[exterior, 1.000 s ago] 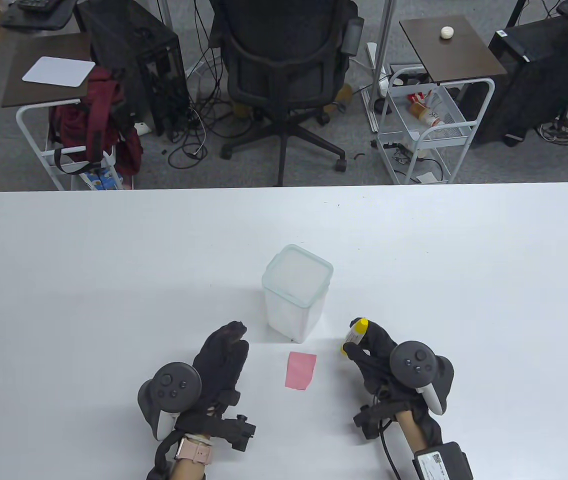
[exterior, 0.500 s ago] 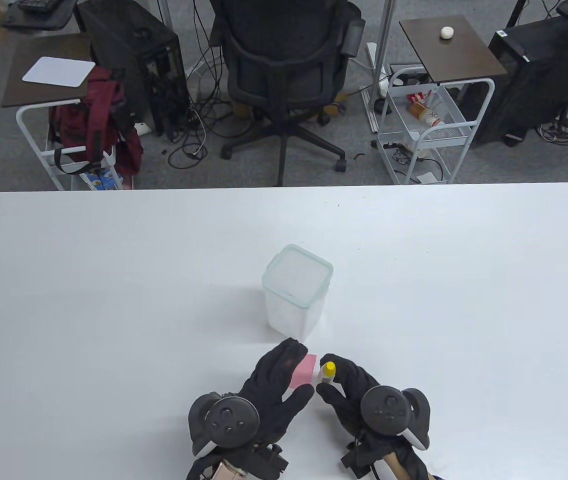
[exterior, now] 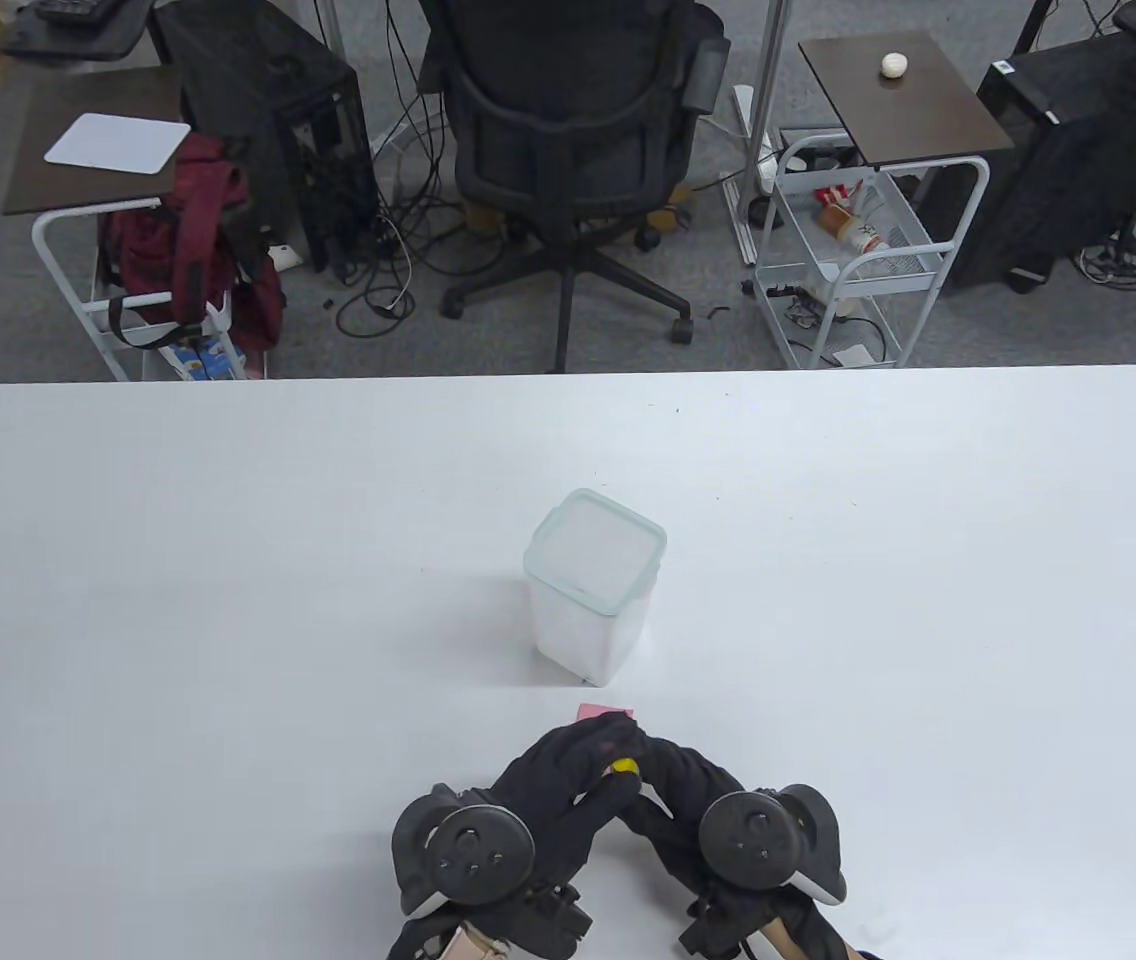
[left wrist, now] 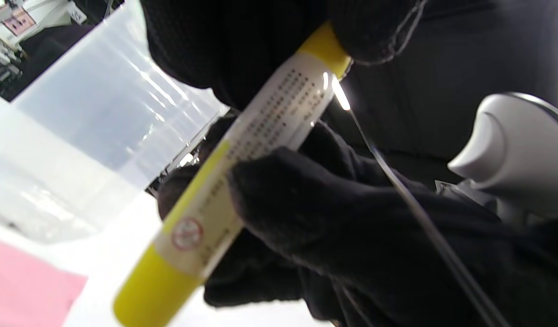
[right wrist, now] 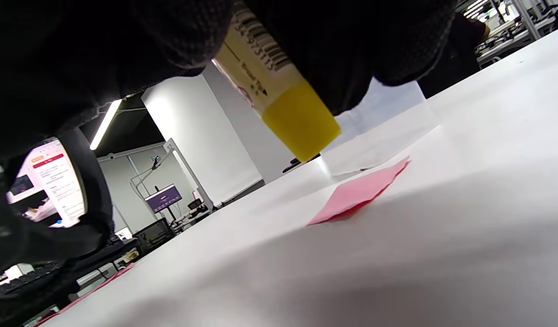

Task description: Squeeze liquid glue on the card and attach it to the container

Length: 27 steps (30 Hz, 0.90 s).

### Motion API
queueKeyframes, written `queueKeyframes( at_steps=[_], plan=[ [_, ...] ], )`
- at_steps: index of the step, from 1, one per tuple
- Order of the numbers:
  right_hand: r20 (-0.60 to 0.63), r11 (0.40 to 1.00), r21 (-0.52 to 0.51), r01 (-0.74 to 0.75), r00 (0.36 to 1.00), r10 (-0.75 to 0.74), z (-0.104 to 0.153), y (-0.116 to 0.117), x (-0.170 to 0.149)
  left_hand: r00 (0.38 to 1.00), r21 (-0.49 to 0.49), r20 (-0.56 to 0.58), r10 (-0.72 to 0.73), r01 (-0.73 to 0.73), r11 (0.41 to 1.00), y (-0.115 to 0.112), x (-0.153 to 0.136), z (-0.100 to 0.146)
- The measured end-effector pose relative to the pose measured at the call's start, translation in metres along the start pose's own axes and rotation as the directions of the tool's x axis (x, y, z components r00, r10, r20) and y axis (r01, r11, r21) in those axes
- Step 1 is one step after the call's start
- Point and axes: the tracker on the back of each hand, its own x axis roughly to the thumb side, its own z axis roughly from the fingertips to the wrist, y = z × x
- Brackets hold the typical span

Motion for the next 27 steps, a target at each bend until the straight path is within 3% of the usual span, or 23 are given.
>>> queueKeyframes(
  at_steps=[7, 15, 21, 27],
  plan=[
    [0.06, 0.995, 0.004, -0.104, 0.993, 0.104, 0.002, 0.003, 0.016, 0.996, 0.076, -0.089, 0.032, -0.025, 0.997, 0.012, -0.013, 0.003],
    [0.024, 0.995, -0.027, -0.094, 0.995, 0.094, 0.002, 0.003, 0.014, 0.969, 0.025, -0.101, 0.226, -0.225, 0.974, 0.009, -0.021, 0.002],
    [0.039, 0.994, 0.001, -0.113, 0.993, 0.113, 0.001, 0.006, 0.013, 0.993, 0.077, -0.116, 0.0, 0.009, 0.997, 0.016, -0.02, 0.002],
    [0.0, 0.996, -0.013, -0.09, 0.996, 0.09, 0.0, 0.004, 0.011, 0.979, 0.011, -0.105, 0.173, -0.173, 0.985, 0.011, -0.022, 0.002]
  ],
)
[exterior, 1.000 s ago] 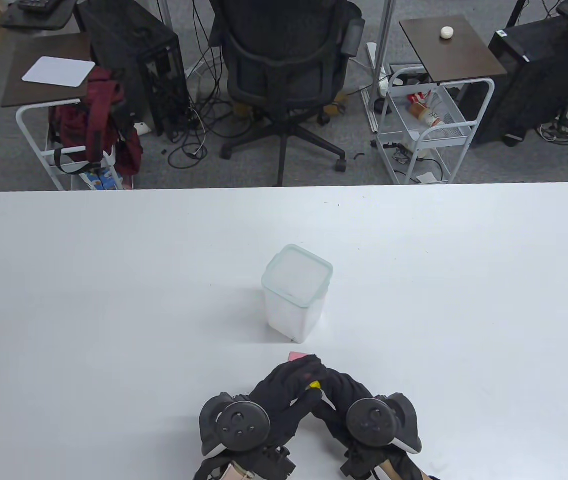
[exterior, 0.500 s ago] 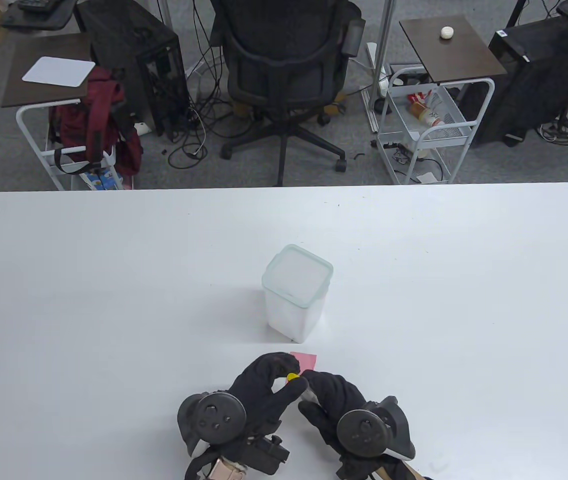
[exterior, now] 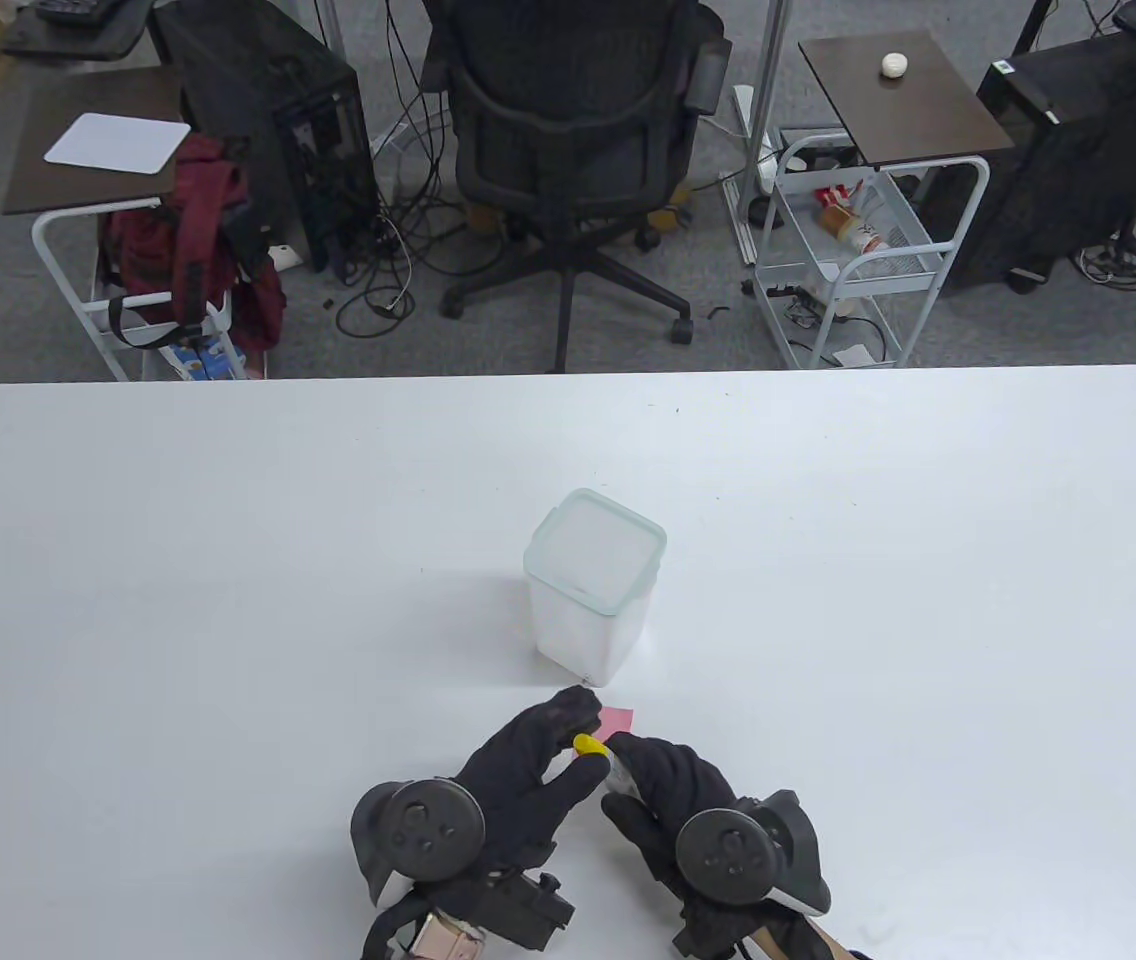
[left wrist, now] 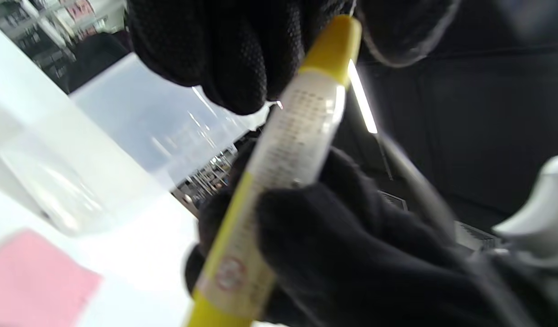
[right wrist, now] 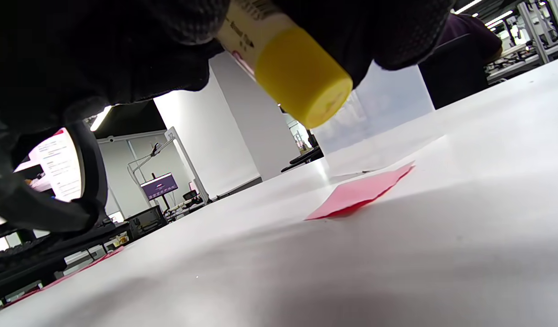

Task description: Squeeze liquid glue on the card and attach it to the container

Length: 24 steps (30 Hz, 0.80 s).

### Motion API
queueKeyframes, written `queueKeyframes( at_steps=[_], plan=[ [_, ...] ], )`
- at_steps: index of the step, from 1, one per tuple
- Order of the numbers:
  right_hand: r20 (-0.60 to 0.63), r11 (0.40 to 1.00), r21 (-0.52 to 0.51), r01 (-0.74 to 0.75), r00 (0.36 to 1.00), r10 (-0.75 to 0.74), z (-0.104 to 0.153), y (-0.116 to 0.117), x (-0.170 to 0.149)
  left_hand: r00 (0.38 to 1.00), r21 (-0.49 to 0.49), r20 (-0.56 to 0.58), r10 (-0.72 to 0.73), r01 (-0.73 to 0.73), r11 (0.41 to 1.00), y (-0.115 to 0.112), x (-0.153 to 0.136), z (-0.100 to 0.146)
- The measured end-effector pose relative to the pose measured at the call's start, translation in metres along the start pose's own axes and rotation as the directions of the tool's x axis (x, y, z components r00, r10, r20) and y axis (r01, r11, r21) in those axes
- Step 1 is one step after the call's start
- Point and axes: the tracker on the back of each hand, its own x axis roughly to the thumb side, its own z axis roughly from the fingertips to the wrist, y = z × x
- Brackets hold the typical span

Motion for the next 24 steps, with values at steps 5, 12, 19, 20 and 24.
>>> queueKeyframes(
  at_steps=[5, 12, 19, 20, 24],
  plan=[
    [0.013, 0.999, 0.027, -0.032, 0.999, 0.031, 0.0004, 0.0025, -0.0015, 0.982, 0.069, -0.019, -0.189, 0.19, 0.979, 0.0034, 0.0022, -0.0008],
    [-0.001, 1.0, 0.018, -0.021, 1.0, 0.021, -0.0006, 0.002, -0.0017, 0.999, -0.003, -0.039, -0.019, 0.019, 1.0, 0.0008, -0.0026, -0.0007],
    [0.015, 0.998, 0.036, -0.056, 0.998, 0.056, -0.0004, 0.0035, -0.001, 0.975, 0.057, -0.052, -0.217, 0.22, 0.974, 0.0039, -0.0006, -0.0006],
    [0.018, 0.998, 0.036, -0.058, 0.998, 0.057, -0.0004, 0.0035, -0.0004, 0.976, 0.057, -0.052, -0.212, 0.215, 0.975, 0.0043, -0.0009, -0.0003],
    [0.006, 0.998, 0.029, -0.062, 0.998, 0.062, -0.0009, 0.0032, -0.0005, 0.991, 0.008, -0.021, -0.131, 0.131, 0.991, 0.0035, -0.001, -0.0004]
  ],
)
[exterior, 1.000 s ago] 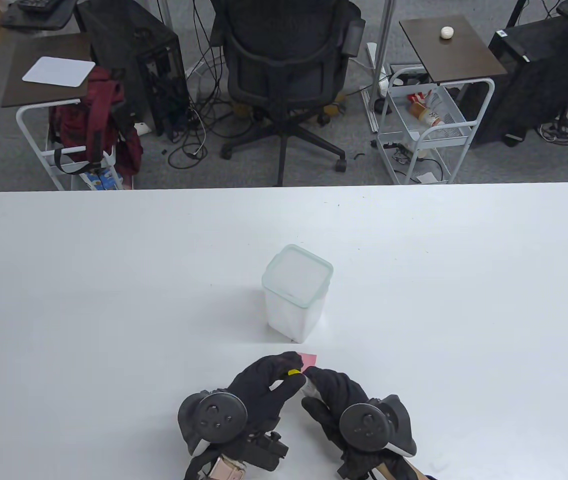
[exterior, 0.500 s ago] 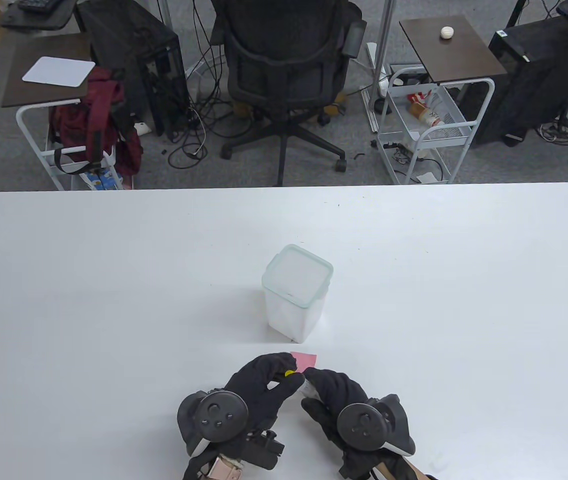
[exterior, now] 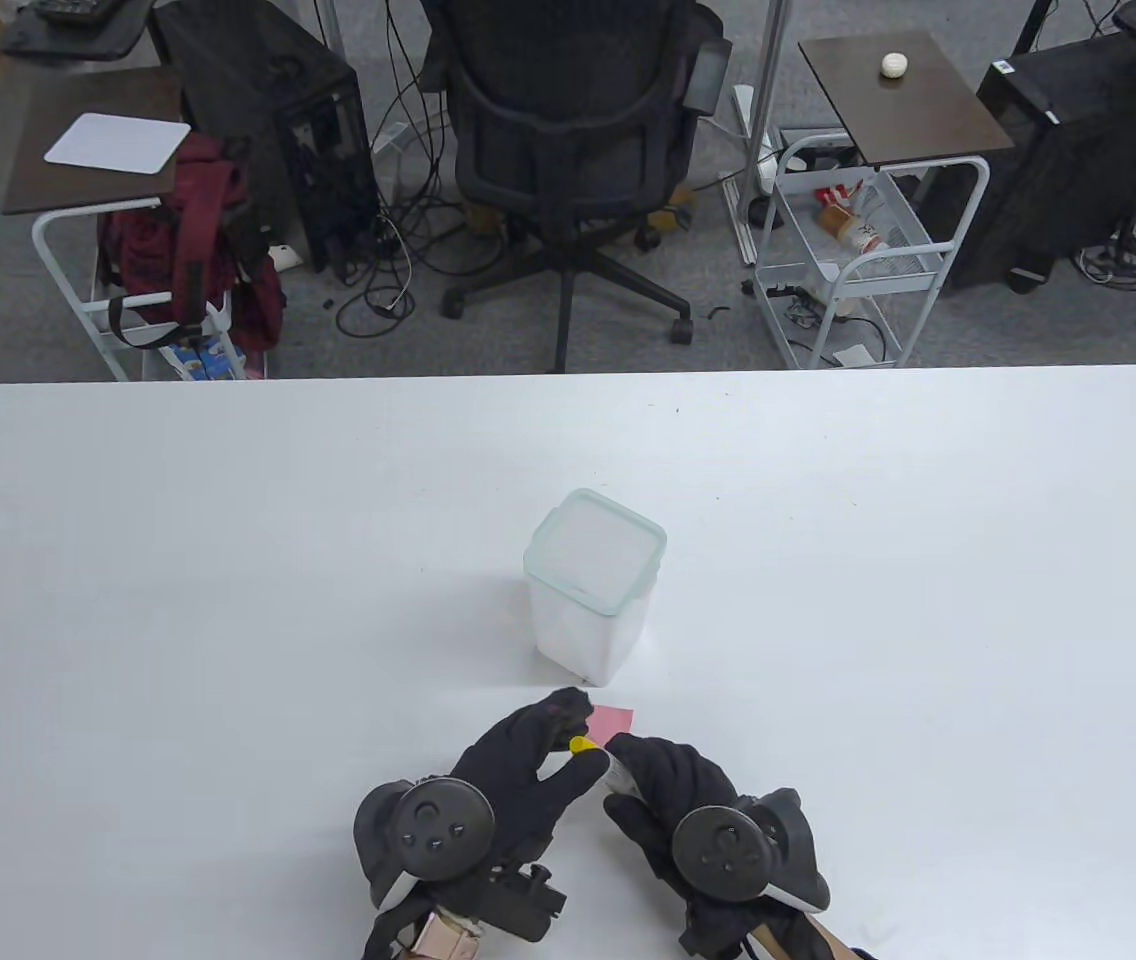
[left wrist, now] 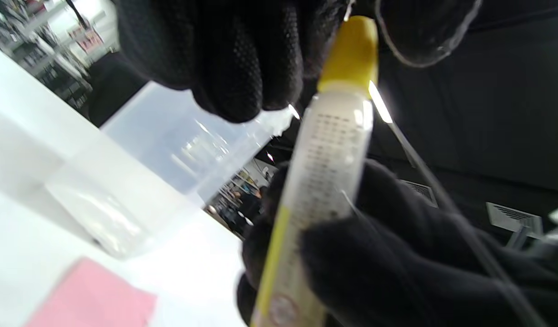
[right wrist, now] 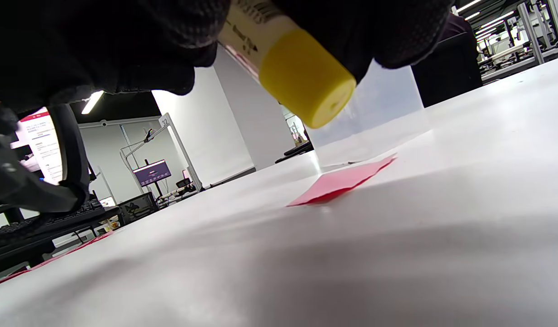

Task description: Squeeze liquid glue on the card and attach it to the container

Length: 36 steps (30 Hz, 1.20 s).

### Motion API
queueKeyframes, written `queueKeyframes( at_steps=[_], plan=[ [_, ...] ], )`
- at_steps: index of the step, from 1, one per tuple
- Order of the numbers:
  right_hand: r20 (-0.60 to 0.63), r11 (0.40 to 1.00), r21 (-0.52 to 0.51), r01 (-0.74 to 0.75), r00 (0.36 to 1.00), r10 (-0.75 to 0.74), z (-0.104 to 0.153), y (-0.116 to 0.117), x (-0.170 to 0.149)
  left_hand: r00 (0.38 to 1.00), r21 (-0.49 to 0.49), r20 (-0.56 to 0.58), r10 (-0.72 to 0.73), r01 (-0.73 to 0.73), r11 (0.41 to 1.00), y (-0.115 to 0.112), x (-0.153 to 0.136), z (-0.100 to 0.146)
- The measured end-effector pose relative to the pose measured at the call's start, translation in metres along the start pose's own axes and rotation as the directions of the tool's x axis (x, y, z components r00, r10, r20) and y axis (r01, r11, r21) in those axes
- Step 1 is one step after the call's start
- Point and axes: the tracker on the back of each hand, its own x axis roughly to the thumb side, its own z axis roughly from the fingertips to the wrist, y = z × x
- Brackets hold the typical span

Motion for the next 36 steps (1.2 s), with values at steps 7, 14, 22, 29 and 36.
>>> queueKeyframes(
  at_steps=[7, 14, 22, 29, 36],
  plan=[
    [0.005, 1.0, 0.019, -0.017, 1.0, 0.017, 0.0, 0.001, 0.0, 0.988, 0.069, -0.028, -0.153, 0.155, 0.986, 0.004, 0.002, 0.0],
    [-0.004, 0.999, 0.021, -0.049, 0.999, 0.049, -0.001, -0.001, -0.001, 0.977, 0.185, -0.139, -0.16, 0.184, 0.965, 0.031, -0.012, 0.001],
    [-0.08, 0.999, -0.032, -0.011, 0.997, 0.009, -0.003, -0.013, -0.014, 0.799, -0.018, -0.284, -0.53, 0.548, 0.836, 0.037, -0.049, 0.002],
    [-0.108, 1.0, -0.02, 0.002, 0.994, -0.004, -0.003, -0.013, -0.023, 0.629, -0.254, -0.254, -0.735, 0.69, 0.678, 0.015, -0.062, -0.002],
    [-0.1, 1.0, -0.016, -0.024, 0.995, 0.022, -0.002, -0.014, -0.024, 0.554, -0.362, -0.206, -0.807, 0.723, 0.589, 0.0, -0.063, -0.006]
  ],
)
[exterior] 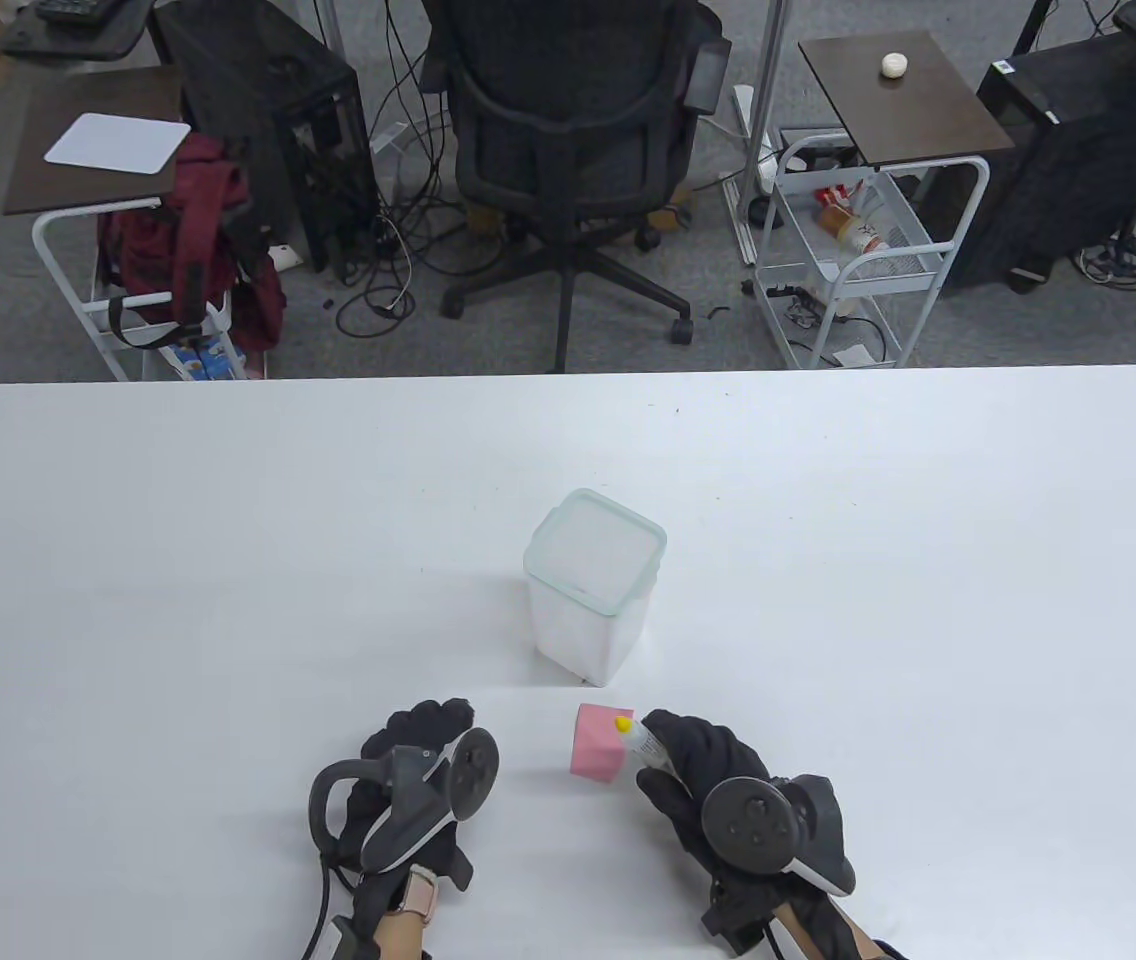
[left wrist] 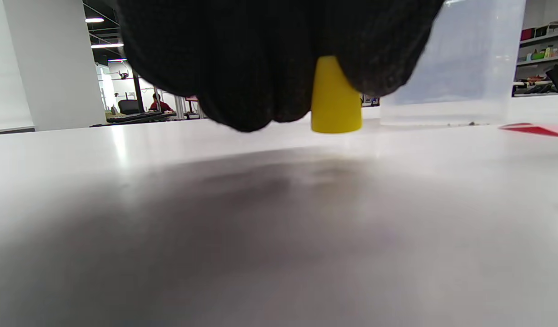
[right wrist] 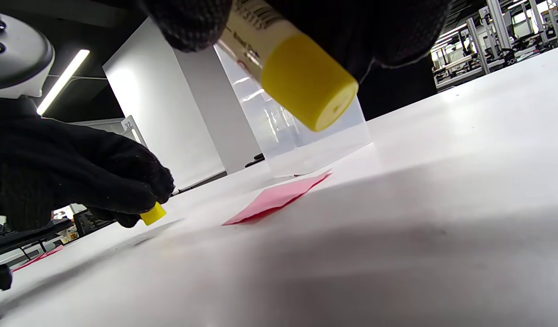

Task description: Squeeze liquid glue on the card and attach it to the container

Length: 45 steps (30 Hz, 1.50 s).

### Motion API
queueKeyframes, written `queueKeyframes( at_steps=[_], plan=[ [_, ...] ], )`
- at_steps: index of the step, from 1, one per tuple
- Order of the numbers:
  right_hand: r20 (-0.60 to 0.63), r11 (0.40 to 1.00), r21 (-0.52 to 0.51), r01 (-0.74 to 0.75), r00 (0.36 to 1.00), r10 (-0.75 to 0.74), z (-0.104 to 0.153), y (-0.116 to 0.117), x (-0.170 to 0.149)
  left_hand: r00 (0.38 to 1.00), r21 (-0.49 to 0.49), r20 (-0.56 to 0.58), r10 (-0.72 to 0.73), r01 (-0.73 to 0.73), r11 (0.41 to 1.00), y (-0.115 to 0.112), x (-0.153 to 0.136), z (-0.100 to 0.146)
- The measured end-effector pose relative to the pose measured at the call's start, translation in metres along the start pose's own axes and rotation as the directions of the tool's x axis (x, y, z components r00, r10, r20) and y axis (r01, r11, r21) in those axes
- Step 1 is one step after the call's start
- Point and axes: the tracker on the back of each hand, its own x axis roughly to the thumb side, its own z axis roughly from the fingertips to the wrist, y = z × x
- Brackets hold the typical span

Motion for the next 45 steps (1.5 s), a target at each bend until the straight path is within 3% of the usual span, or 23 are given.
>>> queueKeyframes(
  at_steps=[14, 18, 21, 24, 28, 31, 35, 45],
  plan=[
    [-0.012, 1.0, -0.013, 0.003, 1.0, -0.003, 0.002, -0.002, -0.005, 1.0, -0.077, 0.01, -0.011, 0.012, 0.997, -0.004, 0.005, -0.001],
    [-0.027, 1.0, -0.023, 0.016, 0.999, -0.016, 0.001, -0.005, -0.008, 0.999, 0.026, 0.036, 0.027, -0.028, 0.999, 0.013, 0.013, 0.005],
    [-0.05, 0.999, -0.035, 0.036, 0.998, -0.038, 0.0, -0.007, -0.012, 0.989, 0.096, 0.131, 0.064, -0.077, 0.992, 0.029, 0.034, 0.011],
    [-0.068, 0.998, -0.052, 0.035, 0.997, -0.038, 0.001, -0.011, -0.014, 0.974, 0.055, 0.226, 0.037, -0.051, 0.997, 0.03, 0.064, 0.014],
    [-0.107, 0.996, -0.074, 0.038, 0.993, -0.046, 0.001, -0.015, -0.02, 0.946, -0.031, 0.304, -0.114, 0.129, 0.991, 0.021, 0.101, 0.01],
    [-0.133, 0.996, -0.082, 0.044, 0.99, -0.055, 0.001, -0.018, -0.026, 0.938, -0.104, 0.294, -0.185, 0.224, 0.969, 0.012, 0.115, 0.0],
    [-0.154, 0.995, -0.09, 0.05, 0.986, -0.063, 0.0, -0.02, -0.031, 0.943, -0.197, 0.29, -0.165, 0.228, 0.954, 0.002, 0.119, -0.009],
    [-0.177, 0.993, -0.105, 0.062, 0.981, -0.08, 0.0, -0.022, -0.036, 0.938, -0.11, 0.275, -0.212, 0.249, 0.962, 0.001, 0.125, -0.008]
  ],
)
